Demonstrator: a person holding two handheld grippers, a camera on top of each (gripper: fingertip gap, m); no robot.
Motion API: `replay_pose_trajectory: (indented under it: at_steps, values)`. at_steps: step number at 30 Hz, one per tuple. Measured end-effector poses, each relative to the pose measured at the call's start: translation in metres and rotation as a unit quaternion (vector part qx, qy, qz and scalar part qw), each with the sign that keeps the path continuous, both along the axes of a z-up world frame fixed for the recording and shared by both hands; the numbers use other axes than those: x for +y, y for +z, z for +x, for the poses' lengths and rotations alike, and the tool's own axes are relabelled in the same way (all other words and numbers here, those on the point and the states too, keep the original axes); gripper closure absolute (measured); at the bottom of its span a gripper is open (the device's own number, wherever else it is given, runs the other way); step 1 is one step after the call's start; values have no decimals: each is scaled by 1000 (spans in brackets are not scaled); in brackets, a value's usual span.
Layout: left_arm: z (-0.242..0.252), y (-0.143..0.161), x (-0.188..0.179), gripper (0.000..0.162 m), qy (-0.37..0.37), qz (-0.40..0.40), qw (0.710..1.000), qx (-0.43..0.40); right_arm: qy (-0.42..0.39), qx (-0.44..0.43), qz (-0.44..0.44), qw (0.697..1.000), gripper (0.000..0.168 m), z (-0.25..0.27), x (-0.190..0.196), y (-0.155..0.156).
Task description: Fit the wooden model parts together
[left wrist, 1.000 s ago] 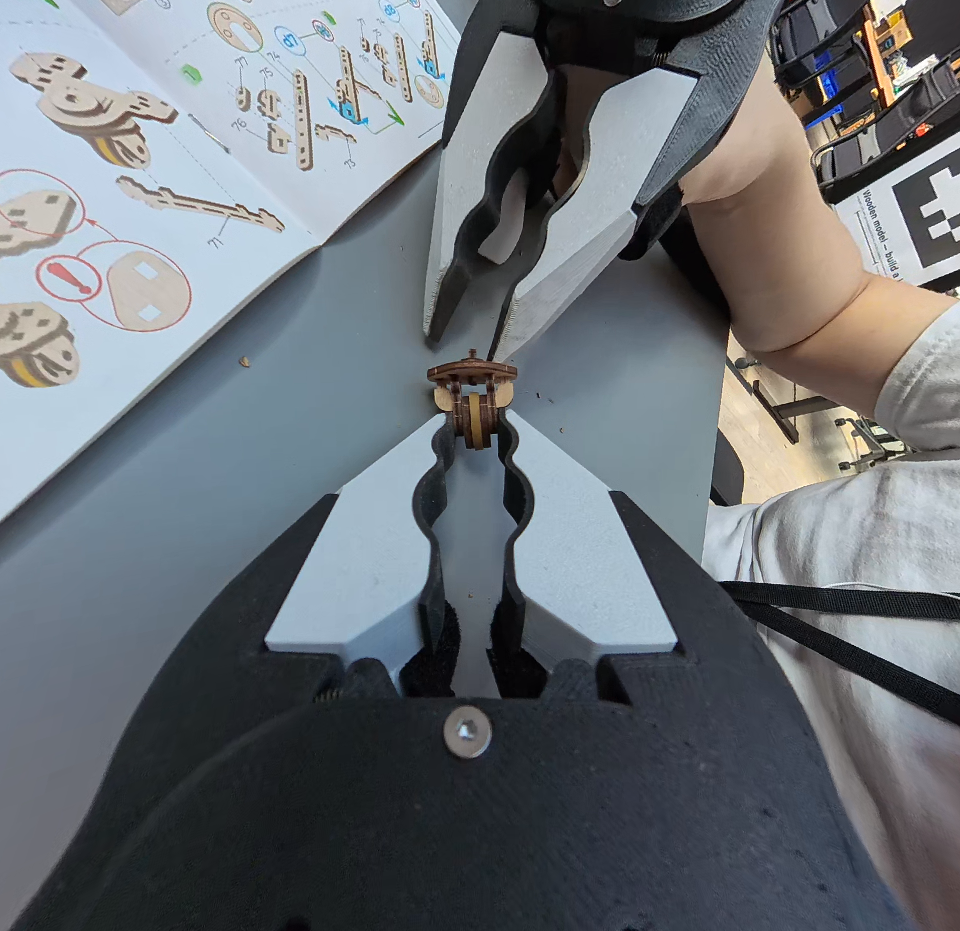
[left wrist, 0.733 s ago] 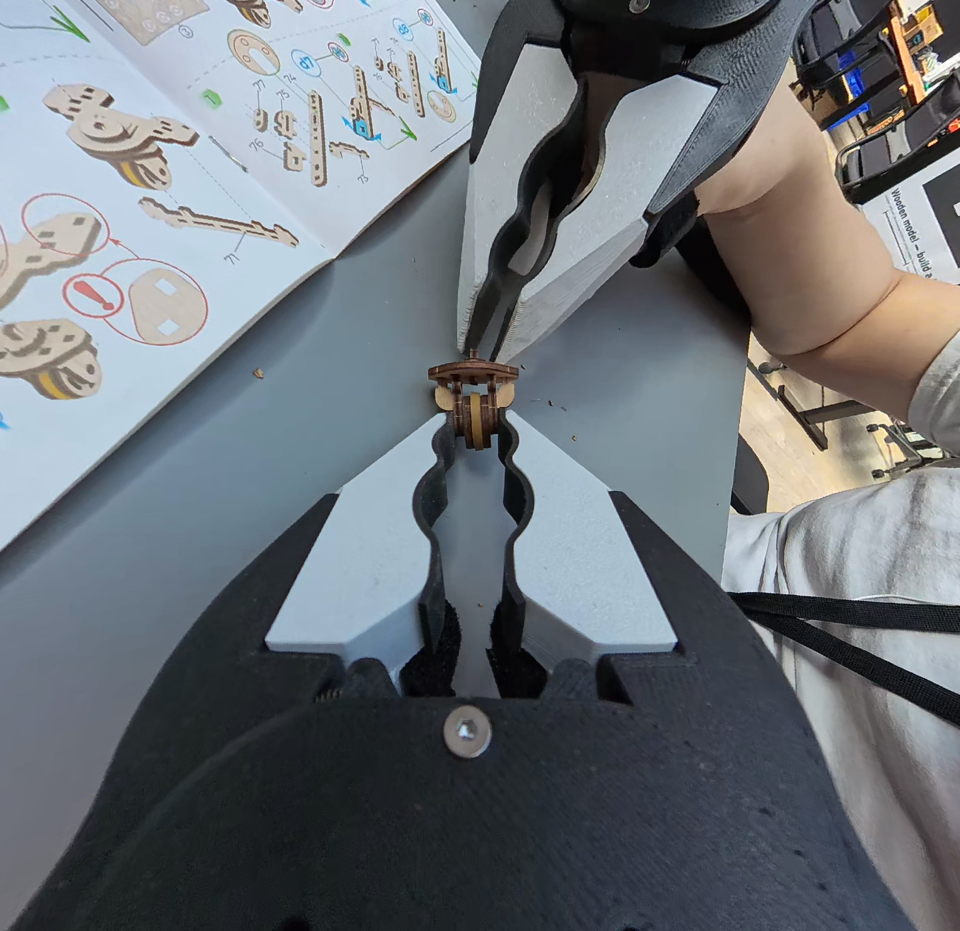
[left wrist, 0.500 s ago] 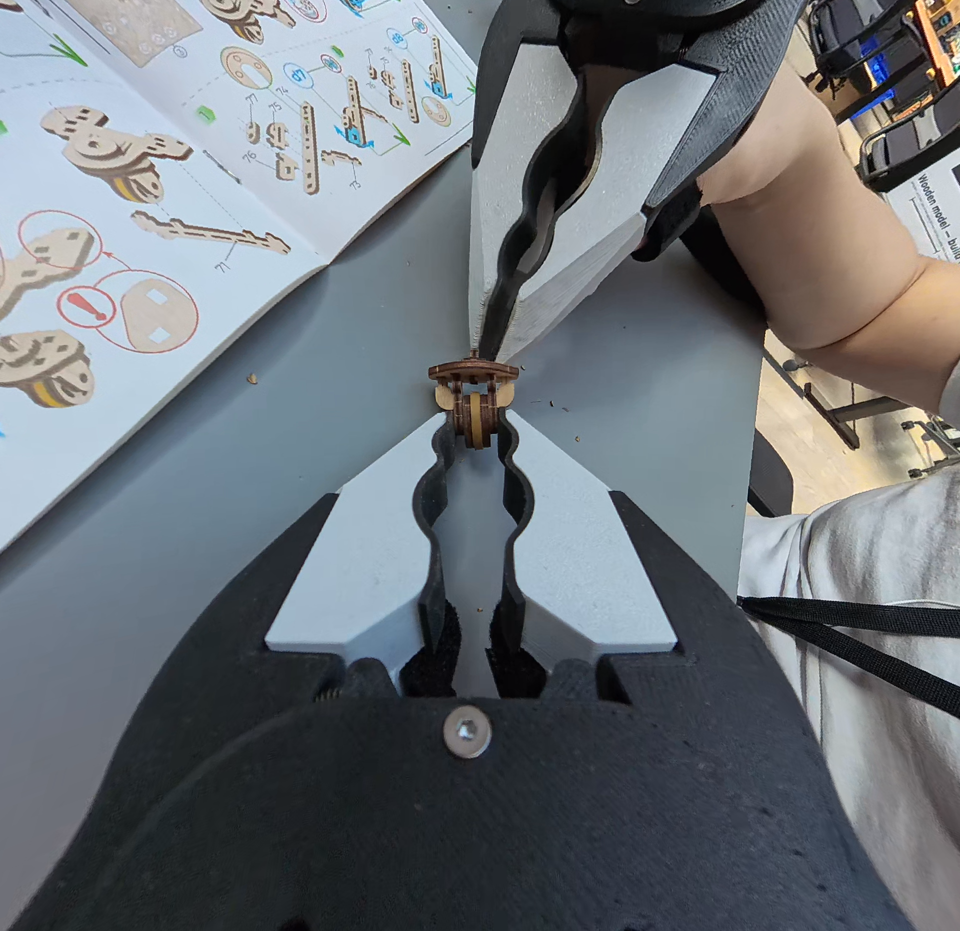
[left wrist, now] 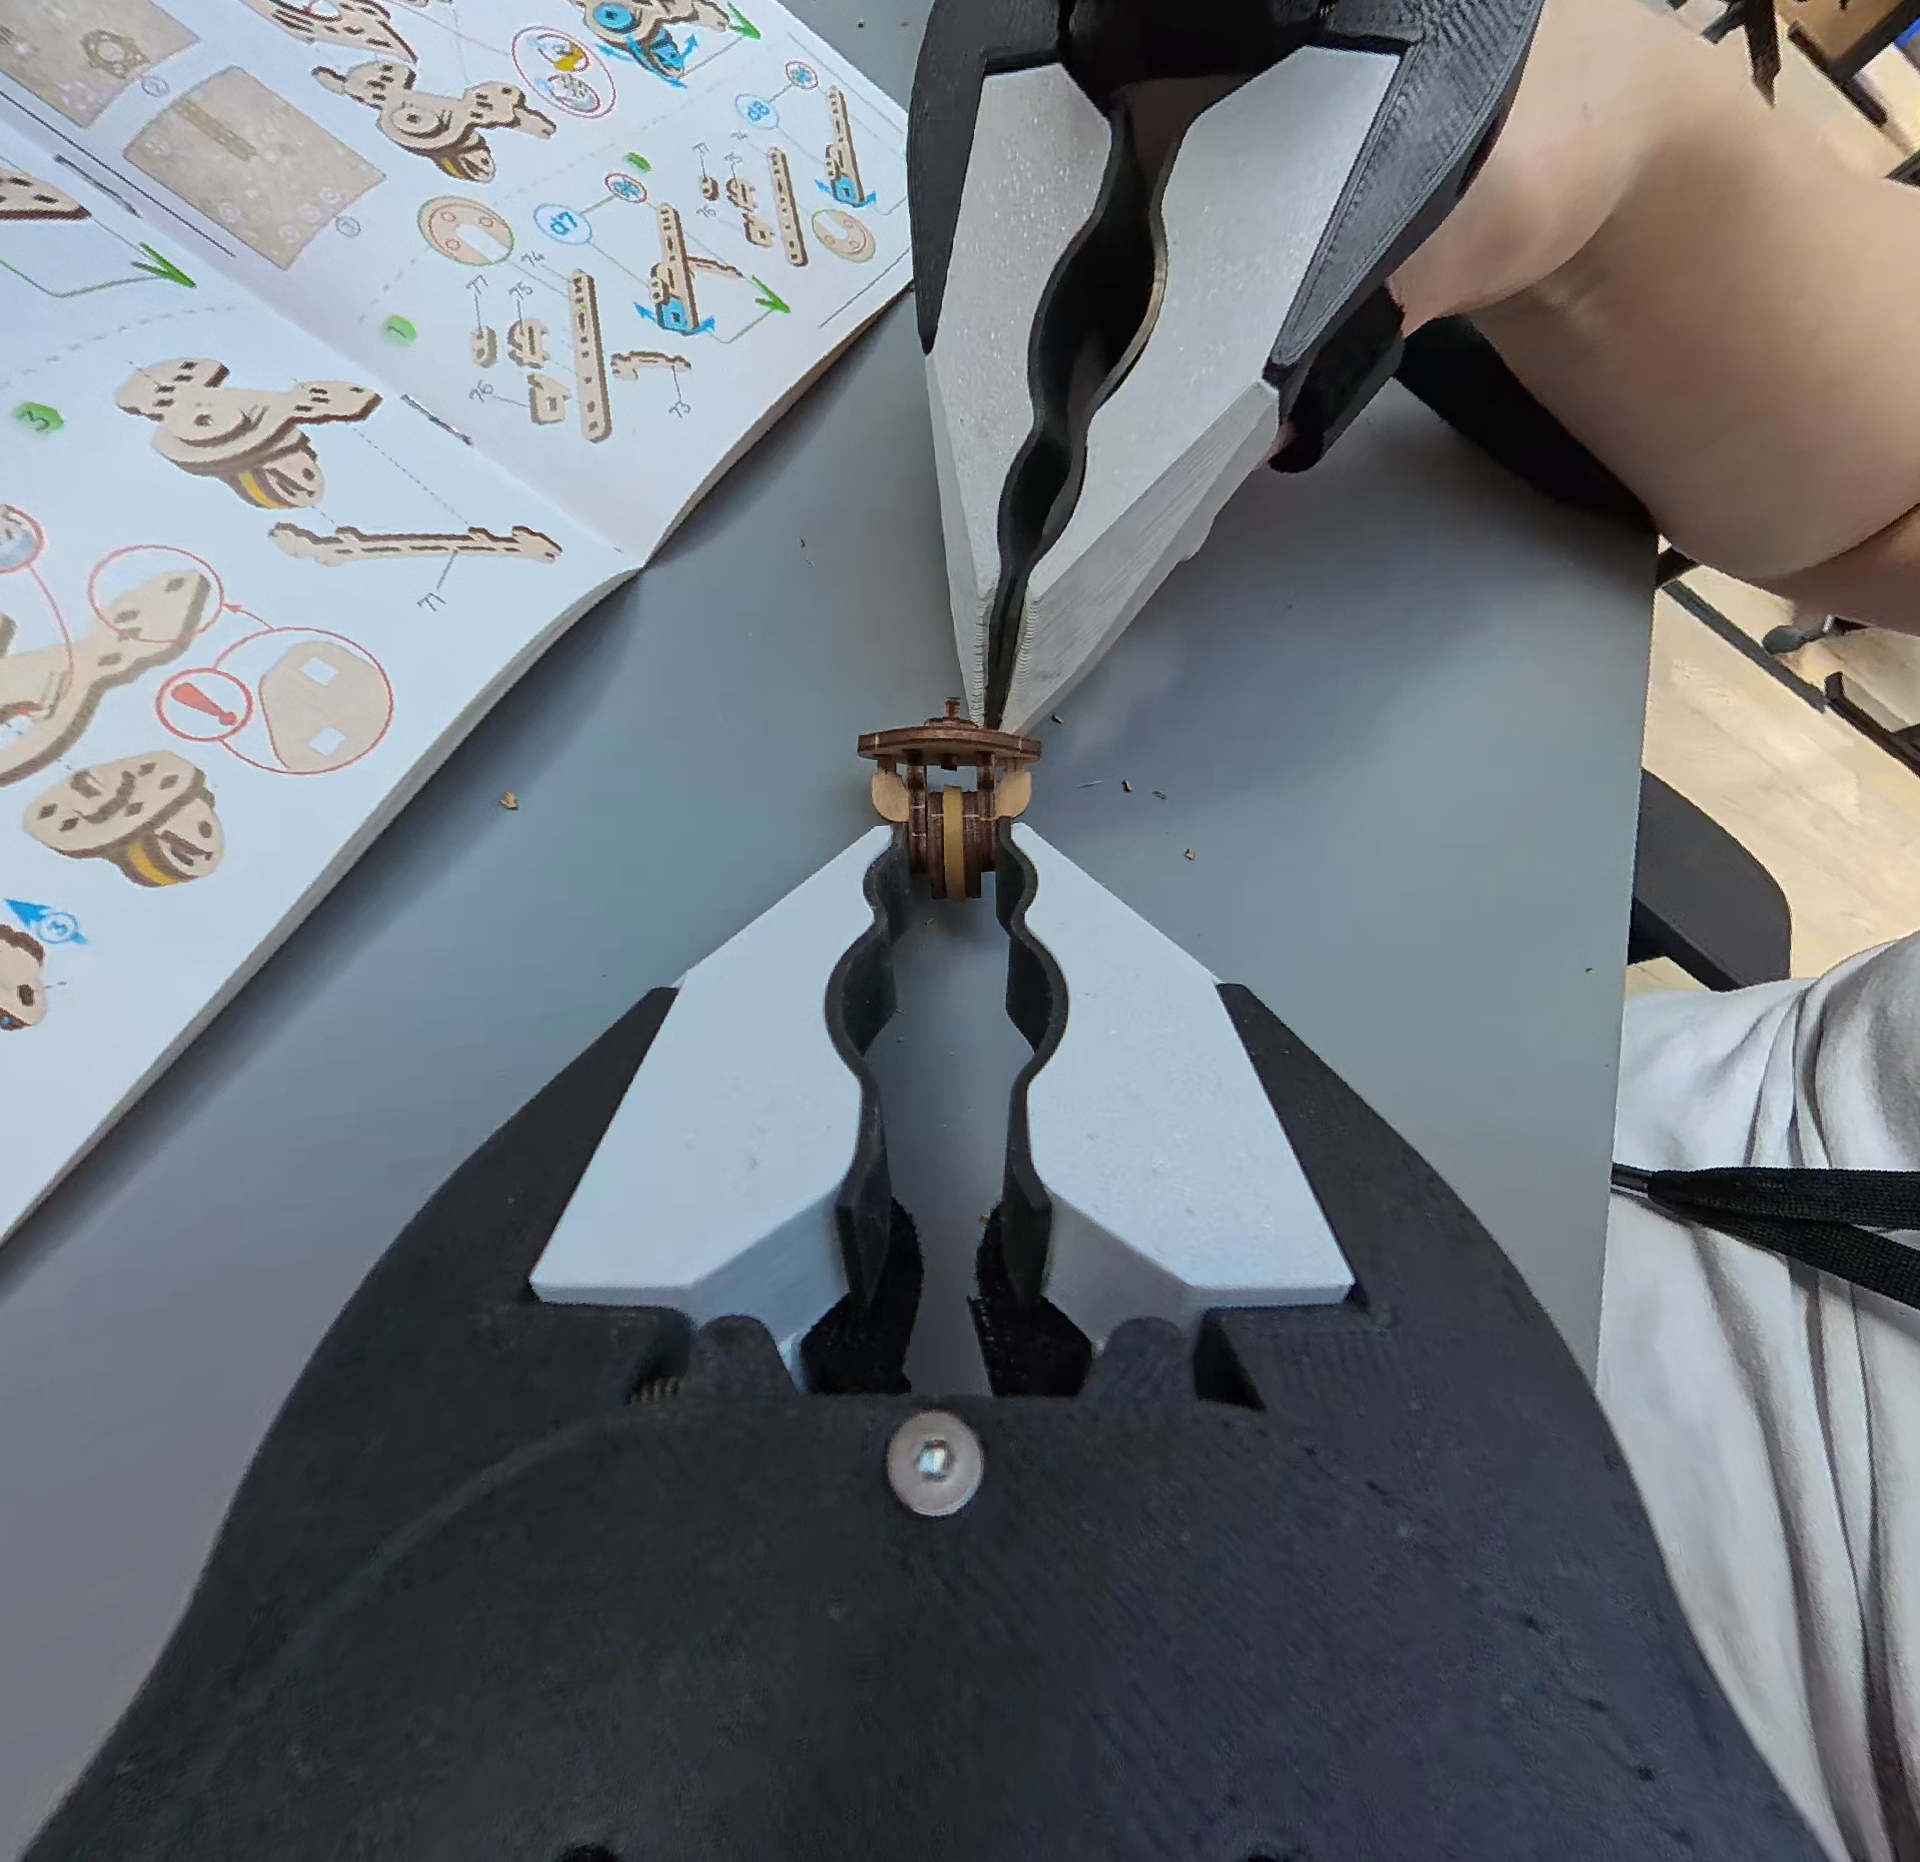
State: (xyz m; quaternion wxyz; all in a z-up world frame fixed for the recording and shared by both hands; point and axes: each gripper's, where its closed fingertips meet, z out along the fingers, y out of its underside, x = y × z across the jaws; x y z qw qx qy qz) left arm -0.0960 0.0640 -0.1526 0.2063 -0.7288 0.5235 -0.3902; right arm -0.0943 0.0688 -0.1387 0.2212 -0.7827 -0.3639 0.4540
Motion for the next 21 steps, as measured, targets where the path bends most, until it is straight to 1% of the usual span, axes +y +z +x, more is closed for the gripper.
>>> replay_pose_trajectory:
  at_steps: [7,16,21]
  values:
    - [0,0,2,149,8,25,1000,0,-6,-9,17,1000,168,-1,1,1]
    - [0,0,3,149,18,15,1000,-3,-15,-23,34,999,168,-2,2,1]
    - [0,0,4,149,22,13,1000,-3,-47,-39,60,996,168,-2,2,0]
